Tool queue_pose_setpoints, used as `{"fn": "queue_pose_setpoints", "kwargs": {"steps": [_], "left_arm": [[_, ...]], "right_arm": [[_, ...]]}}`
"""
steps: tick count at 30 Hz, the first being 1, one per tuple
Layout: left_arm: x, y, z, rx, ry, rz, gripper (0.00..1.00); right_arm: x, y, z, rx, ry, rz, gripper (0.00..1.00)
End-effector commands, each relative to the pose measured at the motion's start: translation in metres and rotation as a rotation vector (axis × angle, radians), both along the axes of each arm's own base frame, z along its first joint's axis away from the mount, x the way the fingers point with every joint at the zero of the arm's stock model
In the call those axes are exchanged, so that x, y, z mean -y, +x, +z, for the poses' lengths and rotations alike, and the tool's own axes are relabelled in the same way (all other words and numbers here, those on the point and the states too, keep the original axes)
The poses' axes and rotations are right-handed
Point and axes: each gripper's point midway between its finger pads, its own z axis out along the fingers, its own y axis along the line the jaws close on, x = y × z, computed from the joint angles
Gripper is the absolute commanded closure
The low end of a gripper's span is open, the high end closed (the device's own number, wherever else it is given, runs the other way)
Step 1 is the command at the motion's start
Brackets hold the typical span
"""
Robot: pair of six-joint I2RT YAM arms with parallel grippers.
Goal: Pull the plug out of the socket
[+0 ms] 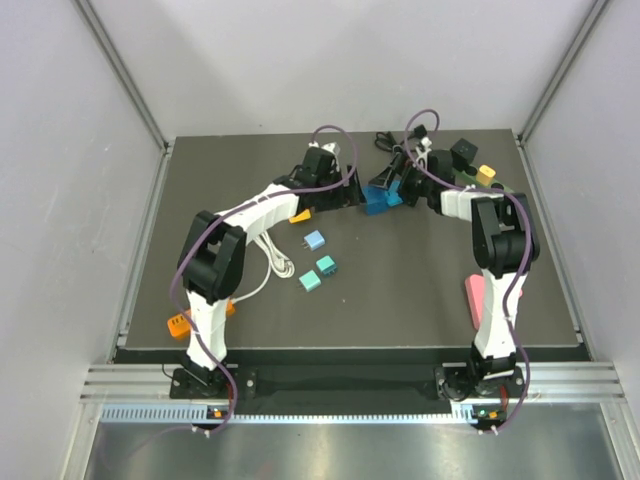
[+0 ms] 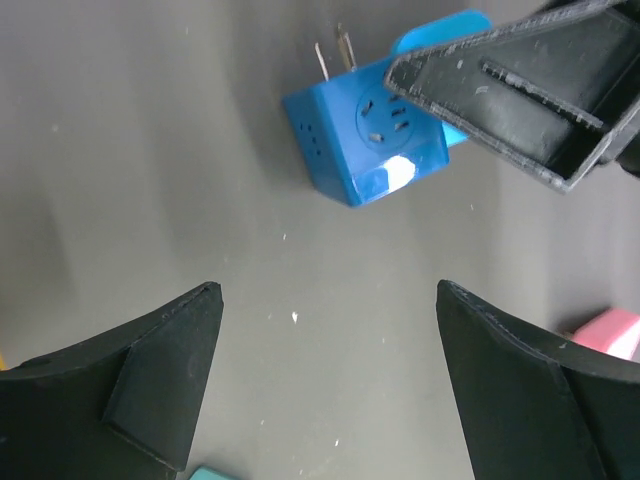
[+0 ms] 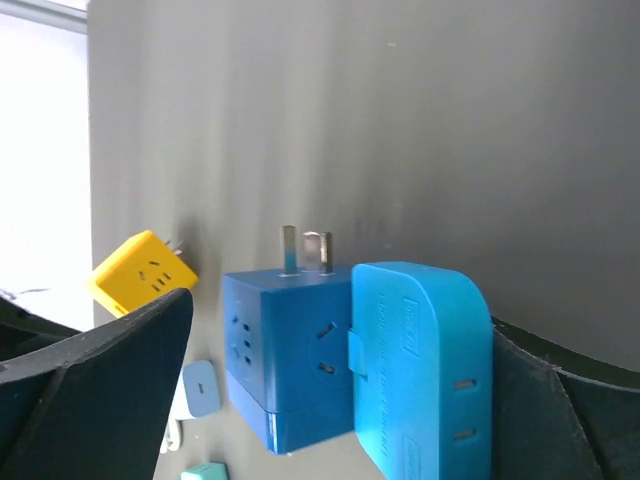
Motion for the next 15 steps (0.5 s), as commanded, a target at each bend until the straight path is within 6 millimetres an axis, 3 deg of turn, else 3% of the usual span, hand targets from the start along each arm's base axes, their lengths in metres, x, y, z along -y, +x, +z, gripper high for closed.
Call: {"fn": "queue_pose_setpoints", "kwargs": {"steps": [1,6,7,8,10,11,13,14,15], "left_arm": [[0.013,0.006,0.014,0.041,0.061,0.0,0.08],[0.02,0.018,0.017,0.087,0.13,0.066,0.1],[0.025,0.018,0.018,0.095,0.142,0.073,0.1],[0.027,0.017,0.011,0.085,0.163,0.082,0.11],[0.036,0.023,0.02,0.124,0.178,0.111,0.11],[0.039,0.024,0.011,0.119,0.2,0.122,0.11],[0.045,0.028,0.017,0.15,0.233,0.162,0.12],[0.048,0.034,0.017,0.159,0.243,0.185,0.12],[0.048,0.033,0.014,0.156,0.264,0.197,0.12]], "right_arm": [[0.022,0.011,0.021,0.071,-0.028,-0.024,0.0],[0.055,0.009,0.019,0.063,-0.071,-0.096,0.0],[0.065,0.01,0.026,0.076,-0.08,-0.118,0.0],[0.073,0.008,0.022,0.065,-0.106,-0.139,0.0],[0.09,0.007,0.033,0.082,-0.132,-0.181,0.0],[0.099,0.004,0.028,0.065,-0.161,-0.208,0.0],[0.11,0.001,0.04,0.081,-0.178,-0.238,0.0],[0.128,-0.002,0.036,0.068,-0.187,-0.277,0.0],[0.134,-0.003,0.043,0.081,-0.189,-0.293,0.0]]}}
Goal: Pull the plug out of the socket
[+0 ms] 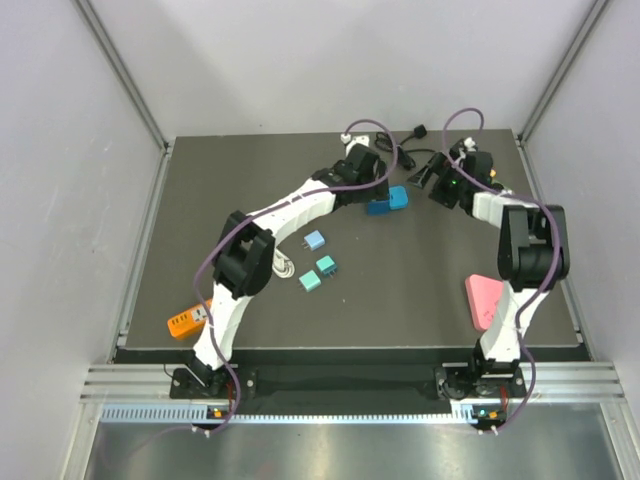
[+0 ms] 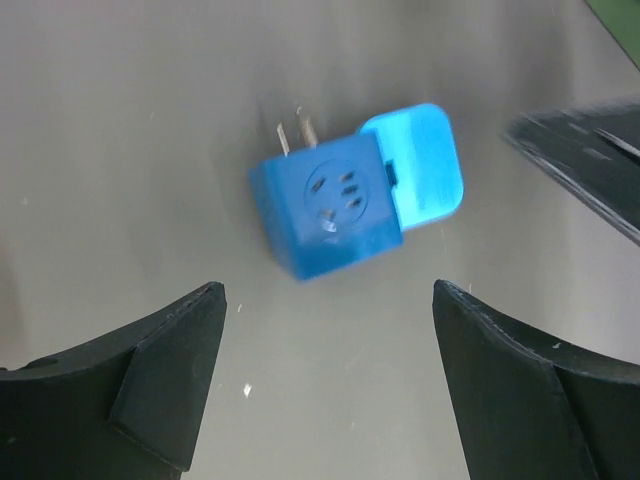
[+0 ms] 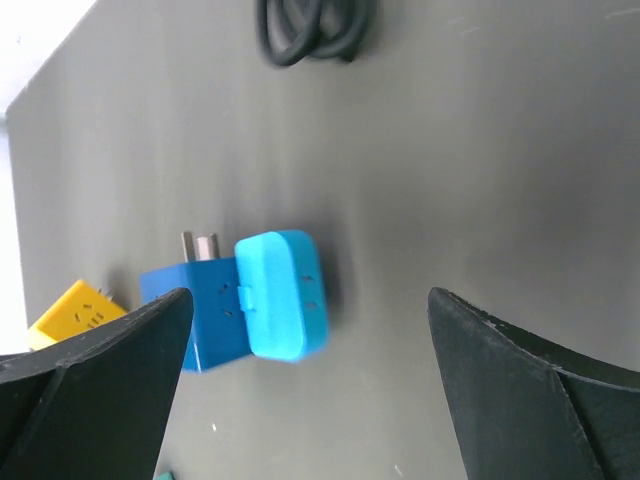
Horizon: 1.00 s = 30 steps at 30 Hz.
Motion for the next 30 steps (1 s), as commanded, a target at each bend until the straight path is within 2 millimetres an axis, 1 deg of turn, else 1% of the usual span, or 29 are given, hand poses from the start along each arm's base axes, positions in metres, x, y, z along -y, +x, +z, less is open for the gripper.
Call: {"fn": "queue_pose_setpoints", "kwargs": {"steps": [1,2,3,4,5,7,10,11,12,14,19,20,21,24,25,26,29,30], "left_arm": [[0.0,0.012,0.006,0.067,0.087,0.12,0.12],[0.002,0.013,-0.005,0.066,0.106,0.129,0.12],[0.006,0.017,0.0,0.088,0.104,0.14,0.12],[0.012,0.016,-0.002,0.098,0.113,0.145,0.12],[0.012,0.019,-0.01,0.104,0.129,0.167,0.11],[0.023,0.021,-0.007,0.126,0.108,0.161,0.11],[0.033,0.021,-0.011,0.148,0.111,0.169,0.09],[0.033,0.021,-0.014,0.155,0.126,0.175,0.09],[0.03,0.024,-0.012,0.173,0.141,0.2,0.08],[0.03,0.022,-0.013,0.187,0.163,0.212,0.08],[0.024,0.023,-0.023,0.196,0.198,0.239,0.1],[0.024,0.024,-0.027,0.196,0.207,0.238,0.1],[0.025,0.026,-0.026,0.206,0.201,0.239,0.11],[0.028,0.029,-0.028,0.226,0.196,0.235,0.13],[0.027,0.03,-0.027,0.235,0.204,0.232,0.14],[0.027,0.032,-0.029,0.239,0.208,0.232,0.15],[0.029,0.036,-0.031,0.244,0.197,0.214,0.17],[0.029,0.037,-0.033,0.24,0.193,0.21,0.18]], "right_arm": [[0.04,0.002,0.039,0.101,-0.067,-0.09,0.0],[0.043,-0.003,0.034,0.09,-0.065,-0.099,0.0],[0.048,-0.004,0.036,0.095,-0.063,-0.11,0.0],[0.056,-0.004,0.037,0.101,-0.062,-0.125,0.0],[0.058,-0.008,0.033,0.091,-0.05,-0.127,0.0],[0.065,-0.008,0.033,0.101,-0.034,-0.139,0.0],[0.064,-0.01,0.03,0.097,-0.008,-0.129,0.0],[0.063,-0.01,0.029,0.096,-0.003,-0.126,0.0],[0.063,-0.01,0.028,0.093,-0.002,-0.124,0.0],[0.063,-0.01,0.029,0.098,0.002,-0.121,0.0],[0.059,-0.01,0.032,0.116,0.019,-0.105,0.0],[0.057,-0.01,0.031,0.117,0.024,-0.097,0.0],[0.055,-0.01,0.029,0.114,0.028,-0.091,0.0],[0.047,-0.009,0.028,0.124,0.072,-0.061,0.05],[0.046,-0.008,0.029,0.136,0.081,-0.054,0.12],[0.043,-0.009,0.029,0.137,0.099,-0.041,0.15],[0.038,-0.007,0.026,0.136,0.131,-0.018,0.19],[0.037,-0.006,0.02,0.124,0.138,-0.015,0.2]]}}
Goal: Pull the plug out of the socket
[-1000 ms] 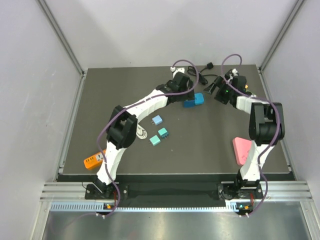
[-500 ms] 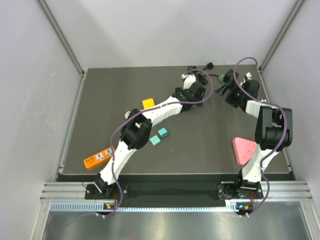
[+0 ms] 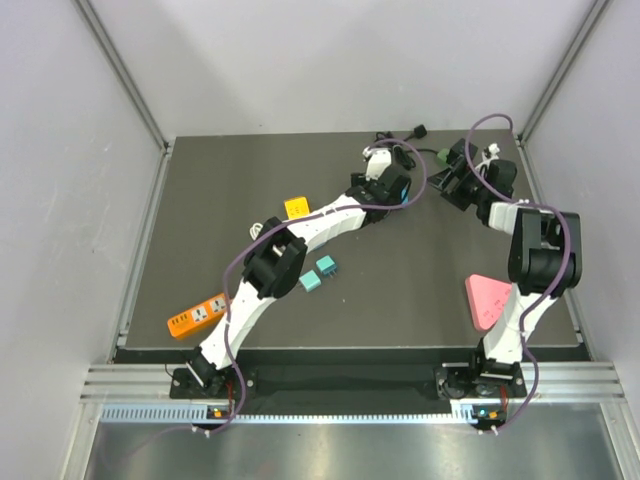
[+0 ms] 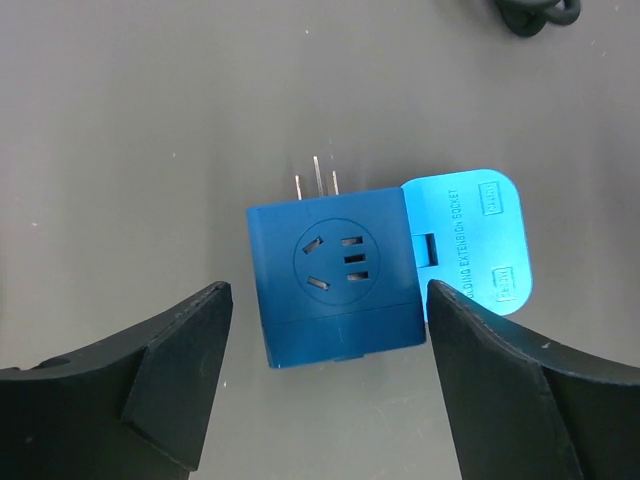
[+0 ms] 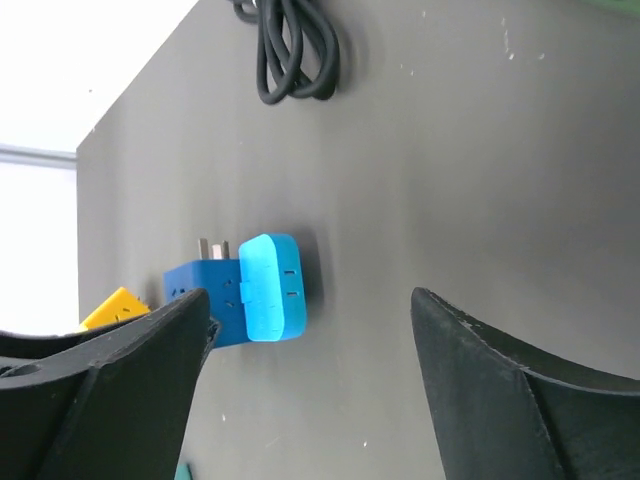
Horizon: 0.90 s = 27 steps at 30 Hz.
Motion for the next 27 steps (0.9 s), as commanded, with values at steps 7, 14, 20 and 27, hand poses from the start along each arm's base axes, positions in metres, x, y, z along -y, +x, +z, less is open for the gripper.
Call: {"fn": "queue_pose_setpoints", "kwargs": {"steps": [7,14,20,27], "left_arm": [[0.0,0.018,-0.002,0.035,-0.031,-0.001,0.25],[-0.025,0.02,-0.006,0.018,0.013,-0.016,0.6],[-0.038,0.028,-0.006,0.034,0.087,-0.098,0.97],[-0.045,0.027,-0.013,0.053,0.14,-0.155,1.0]], "right_arm": [[-0.024,0.007,-0.005,0.034,0.066,0.095,0.28],[-0.044,0.011,-0.014,0.018,0.079,0.157,0.28],[-0.075,0.013,-0.022,0.005,0.15,0.246,0.31],[-0.095,0.014,-0.03,0.01,0.245,0.302,0.37]]}}
